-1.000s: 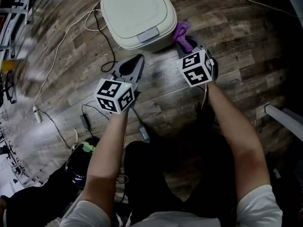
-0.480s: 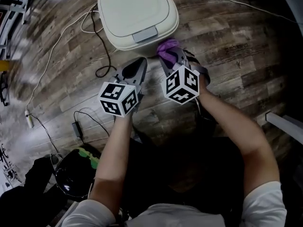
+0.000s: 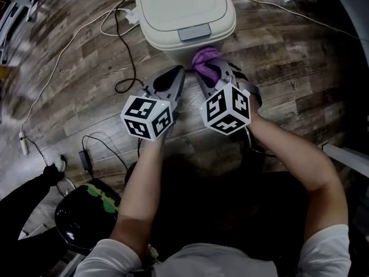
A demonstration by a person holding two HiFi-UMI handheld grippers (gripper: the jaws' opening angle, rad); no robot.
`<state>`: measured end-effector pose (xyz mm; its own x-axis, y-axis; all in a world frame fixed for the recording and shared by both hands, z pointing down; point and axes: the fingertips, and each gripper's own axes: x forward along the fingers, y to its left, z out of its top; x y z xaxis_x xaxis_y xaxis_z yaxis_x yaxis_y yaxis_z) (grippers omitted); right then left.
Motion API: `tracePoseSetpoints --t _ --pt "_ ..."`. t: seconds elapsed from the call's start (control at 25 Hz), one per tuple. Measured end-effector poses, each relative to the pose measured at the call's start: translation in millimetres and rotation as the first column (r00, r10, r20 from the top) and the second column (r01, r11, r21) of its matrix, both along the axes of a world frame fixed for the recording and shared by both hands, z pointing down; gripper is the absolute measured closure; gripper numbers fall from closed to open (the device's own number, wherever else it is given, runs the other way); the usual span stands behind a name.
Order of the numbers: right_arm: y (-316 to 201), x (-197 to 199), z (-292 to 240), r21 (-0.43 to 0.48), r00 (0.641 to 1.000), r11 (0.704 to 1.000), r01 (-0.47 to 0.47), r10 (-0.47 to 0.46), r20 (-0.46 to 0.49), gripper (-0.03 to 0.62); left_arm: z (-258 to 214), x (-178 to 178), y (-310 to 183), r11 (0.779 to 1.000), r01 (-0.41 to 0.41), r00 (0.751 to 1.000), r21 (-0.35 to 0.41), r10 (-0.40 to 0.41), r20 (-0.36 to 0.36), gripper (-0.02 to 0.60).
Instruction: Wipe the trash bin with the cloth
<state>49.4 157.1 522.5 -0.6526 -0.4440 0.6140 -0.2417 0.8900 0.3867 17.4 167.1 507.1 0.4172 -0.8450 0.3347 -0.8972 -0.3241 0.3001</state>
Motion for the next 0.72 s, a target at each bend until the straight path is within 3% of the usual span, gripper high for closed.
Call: tracePoseSetpoints --t 0.24,0.52,0.72 --pt "8.7 -26.3 4.6 0.047 0.999 0.998 0.038 -0.037 -0.015 0.502 1.6 -5.5 11.9 0.998 -0.055 0.998 0.002 0.055 0.025 0.572" --pt "30.8 -67.9 26.7 0.038 0.996 0.996 0.078 -0.079 0.03 0.503 -7.5 -35.8 25.8 1.0 0.002 1.0 0.016 -0.002 0.019 0.572" --pt "56.5 -91.6 41.1 -0.033 0.983 0.985 0.167 -0.164 0.084 0.502 -5.7 -59.9 34.1 0.998 0.066 0.997 0.011 -0.066 0.037 0.572"
